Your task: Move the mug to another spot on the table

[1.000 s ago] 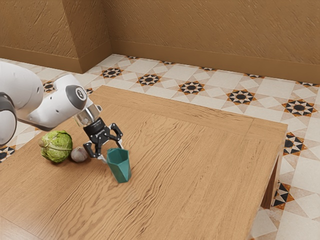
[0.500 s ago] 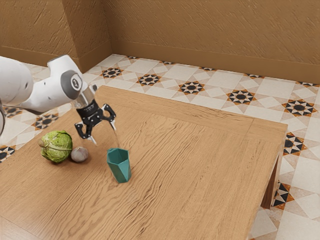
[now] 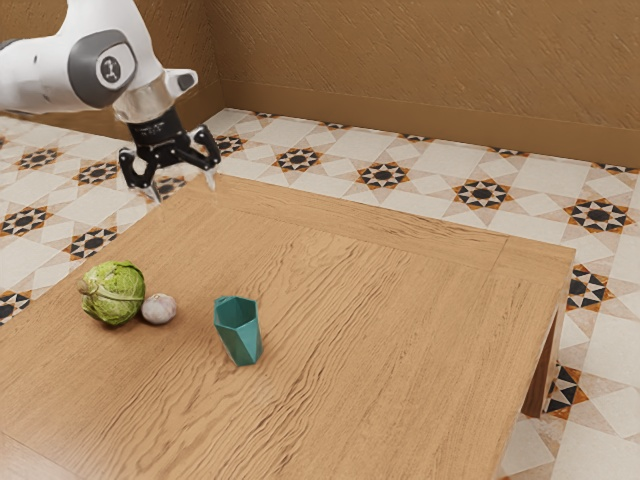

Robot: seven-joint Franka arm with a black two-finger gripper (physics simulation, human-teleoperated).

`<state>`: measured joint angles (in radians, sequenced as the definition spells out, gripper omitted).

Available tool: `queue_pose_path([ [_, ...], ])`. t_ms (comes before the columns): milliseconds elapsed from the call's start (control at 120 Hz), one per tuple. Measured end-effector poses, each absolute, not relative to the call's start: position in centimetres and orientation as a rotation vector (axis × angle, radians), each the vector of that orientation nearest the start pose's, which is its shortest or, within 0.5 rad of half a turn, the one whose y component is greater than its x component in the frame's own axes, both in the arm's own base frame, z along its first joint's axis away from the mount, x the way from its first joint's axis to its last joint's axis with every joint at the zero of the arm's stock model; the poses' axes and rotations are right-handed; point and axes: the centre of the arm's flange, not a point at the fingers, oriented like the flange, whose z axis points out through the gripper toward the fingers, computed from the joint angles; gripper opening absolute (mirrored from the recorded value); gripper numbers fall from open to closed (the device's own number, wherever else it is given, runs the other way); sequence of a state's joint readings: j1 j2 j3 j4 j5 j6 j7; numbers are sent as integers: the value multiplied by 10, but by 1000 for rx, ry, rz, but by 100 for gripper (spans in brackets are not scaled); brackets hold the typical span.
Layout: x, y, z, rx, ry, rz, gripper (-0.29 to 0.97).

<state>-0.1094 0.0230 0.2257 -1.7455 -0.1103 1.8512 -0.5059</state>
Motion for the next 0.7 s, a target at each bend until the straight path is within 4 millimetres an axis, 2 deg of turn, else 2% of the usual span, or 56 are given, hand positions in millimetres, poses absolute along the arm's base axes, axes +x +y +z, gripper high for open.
queue_pose_path([
  [117,583,47,607,-3101,-839,-175,68],
  [250,579,15,644,-3135,-576,-190,68],
  [375,571,-21,659,-3160,-351,-174,68],
  [483,565,-41,678,-3167,-206,-182,68],
  [583,559,-49,687,-3165,-135,-157,68],
  [700,556,-44,687,-3157,-103,-117,68],
])
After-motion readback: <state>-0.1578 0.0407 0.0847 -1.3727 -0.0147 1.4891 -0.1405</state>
